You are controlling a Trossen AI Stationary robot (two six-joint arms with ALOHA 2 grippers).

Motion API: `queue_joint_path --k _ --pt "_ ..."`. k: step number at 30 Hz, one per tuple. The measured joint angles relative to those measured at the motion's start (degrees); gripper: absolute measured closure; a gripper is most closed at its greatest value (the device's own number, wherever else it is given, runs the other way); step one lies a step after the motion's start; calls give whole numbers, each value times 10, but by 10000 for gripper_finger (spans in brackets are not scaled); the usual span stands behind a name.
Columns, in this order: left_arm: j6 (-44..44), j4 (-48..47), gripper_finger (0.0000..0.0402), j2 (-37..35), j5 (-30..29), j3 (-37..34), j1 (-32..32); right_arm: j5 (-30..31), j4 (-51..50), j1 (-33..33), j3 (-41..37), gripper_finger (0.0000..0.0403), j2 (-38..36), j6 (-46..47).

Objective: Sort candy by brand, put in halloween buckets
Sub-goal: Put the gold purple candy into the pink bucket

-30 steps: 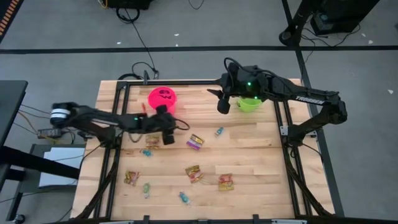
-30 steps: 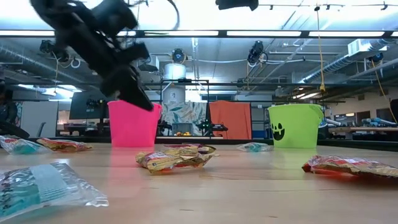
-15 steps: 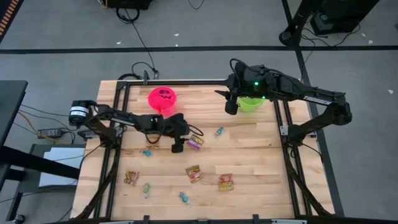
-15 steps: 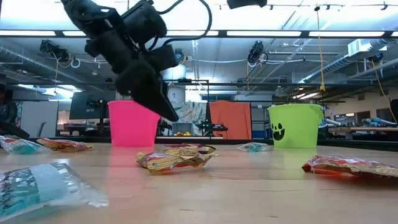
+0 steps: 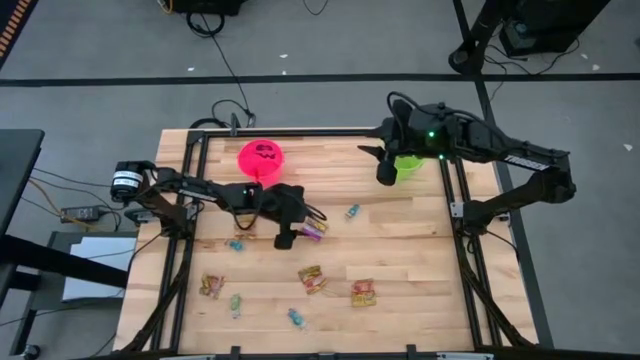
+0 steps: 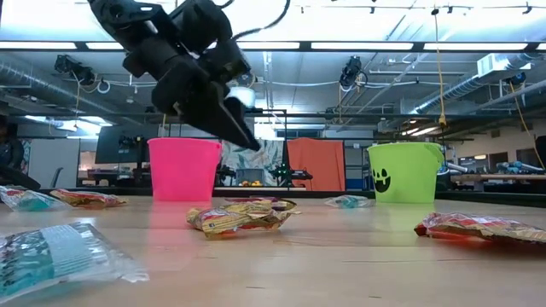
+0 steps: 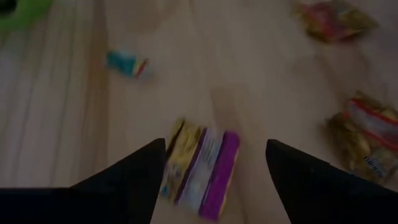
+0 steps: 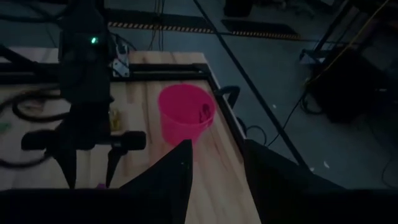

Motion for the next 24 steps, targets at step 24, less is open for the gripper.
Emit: queue_joint_path --k 24 --pt "62 -1 119 111 -167 1 -56 30 -29 17 0 249 2 11"
